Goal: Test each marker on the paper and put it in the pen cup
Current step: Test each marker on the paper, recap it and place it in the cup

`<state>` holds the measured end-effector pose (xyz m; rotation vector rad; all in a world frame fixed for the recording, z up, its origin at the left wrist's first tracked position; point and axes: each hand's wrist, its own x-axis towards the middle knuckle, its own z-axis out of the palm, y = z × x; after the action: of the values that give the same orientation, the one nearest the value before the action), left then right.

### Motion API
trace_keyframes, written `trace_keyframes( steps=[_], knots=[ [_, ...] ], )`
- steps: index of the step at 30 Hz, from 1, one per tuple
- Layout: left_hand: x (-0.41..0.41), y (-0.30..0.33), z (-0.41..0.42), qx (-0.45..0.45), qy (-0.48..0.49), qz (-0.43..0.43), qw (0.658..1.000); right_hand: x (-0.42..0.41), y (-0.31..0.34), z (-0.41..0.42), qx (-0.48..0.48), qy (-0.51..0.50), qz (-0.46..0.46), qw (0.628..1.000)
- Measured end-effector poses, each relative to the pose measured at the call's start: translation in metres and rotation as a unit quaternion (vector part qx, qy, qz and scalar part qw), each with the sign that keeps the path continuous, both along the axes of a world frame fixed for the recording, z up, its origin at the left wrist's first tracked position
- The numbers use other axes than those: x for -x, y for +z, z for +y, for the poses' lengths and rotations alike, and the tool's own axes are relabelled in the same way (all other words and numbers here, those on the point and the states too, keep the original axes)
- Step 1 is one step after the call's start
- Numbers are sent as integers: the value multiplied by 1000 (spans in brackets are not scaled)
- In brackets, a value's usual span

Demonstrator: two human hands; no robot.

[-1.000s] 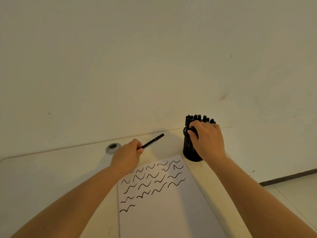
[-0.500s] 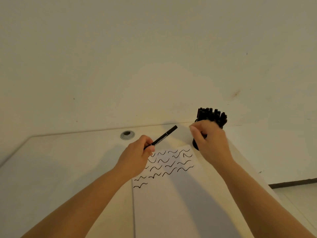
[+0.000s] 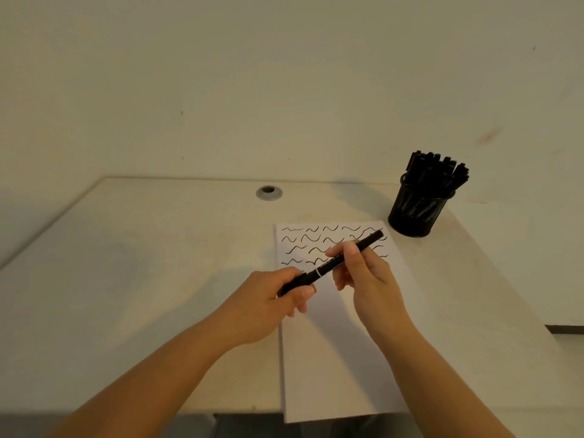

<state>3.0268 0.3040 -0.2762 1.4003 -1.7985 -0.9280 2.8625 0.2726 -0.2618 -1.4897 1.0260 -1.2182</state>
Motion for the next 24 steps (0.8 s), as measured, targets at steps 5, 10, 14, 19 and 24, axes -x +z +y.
trace_keyframes(
  steps=[5,10,14,19,24],
  knots=[
    [-5,0,11,-59,-31,56,996,-11,-10,13,-17,-11,-33,999],
    [-8,1,14,-76,-42,67,994,-13,-12,16,-58,-16,-58,996],
    [1,3,12,-15,-5,-35,999,-15,-11,15,-63,6,-2,998],
    [16,9,8,112,85,-232,963,-19,-17,5,-144,-88,-95,981],
    [-14,-1,11,123,80,-322,935,38,-7,-29,-147,-247,-154,945]
  ],
)
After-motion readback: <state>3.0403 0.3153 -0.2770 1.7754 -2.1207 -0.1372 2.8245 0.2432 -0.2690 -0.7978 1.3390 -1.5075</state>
